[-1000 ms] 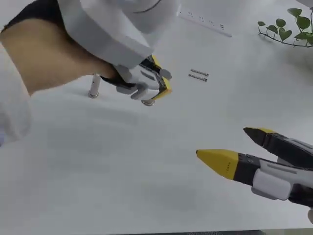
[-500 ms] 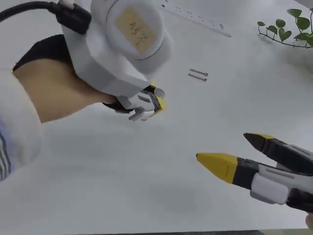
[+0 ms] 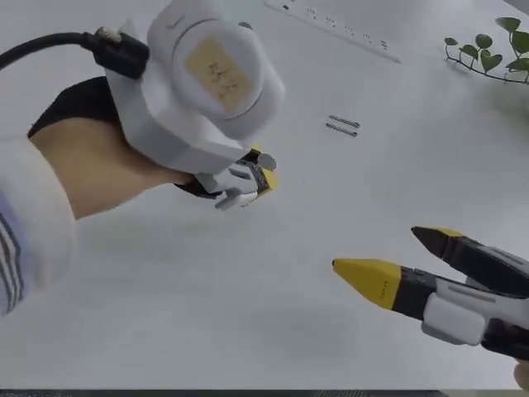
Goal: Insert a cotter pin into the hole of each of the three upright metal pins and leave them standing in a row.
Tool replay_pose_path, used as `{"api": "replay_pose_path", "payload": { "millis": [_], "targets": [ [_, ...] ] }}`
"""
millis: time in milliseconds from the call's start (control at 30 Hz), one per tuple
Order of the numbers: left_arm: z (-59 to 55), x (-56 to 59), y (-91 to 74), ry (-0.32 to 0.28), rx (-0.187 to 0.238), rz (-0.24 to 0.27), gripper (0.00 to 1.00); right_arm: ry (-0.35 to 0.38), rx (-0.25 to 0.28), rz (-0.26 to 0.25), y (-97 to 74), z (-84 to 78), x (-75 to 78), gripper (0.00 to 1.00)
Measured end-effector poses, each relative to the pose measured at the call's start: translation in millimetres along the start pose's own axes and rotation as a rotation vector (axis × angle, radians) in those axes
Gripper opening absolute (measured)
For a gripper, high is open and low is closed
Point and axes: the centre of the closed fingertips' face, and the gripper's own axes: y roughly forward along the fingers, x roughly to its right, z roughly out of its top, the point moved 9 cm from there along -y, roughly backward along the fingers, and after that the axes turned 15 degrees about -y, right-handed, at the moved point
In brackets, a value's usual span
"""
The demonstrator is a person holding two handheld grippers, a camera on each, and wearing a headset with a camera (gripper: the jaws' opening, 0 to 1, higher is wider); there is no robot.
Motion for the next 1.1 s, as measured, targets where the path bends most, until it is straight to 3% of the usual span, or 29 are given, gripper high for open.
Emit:
{"api": "replay_pose_path", "payload": {
  "millis": [567,1100],
  "targets": [
    [-15.9,4.0,8.3,0.021,-0.006,-0.005,0.09,-0.002,0.0,0.009,3.0,-0.1,-2.1,0.9],
    [-23.6,8.8,7.0,0.032,0.049,-0.015,0.1,0.009,-0.003,0.01,3.6,-0.7,-0.5,0.9]
  ]
}}
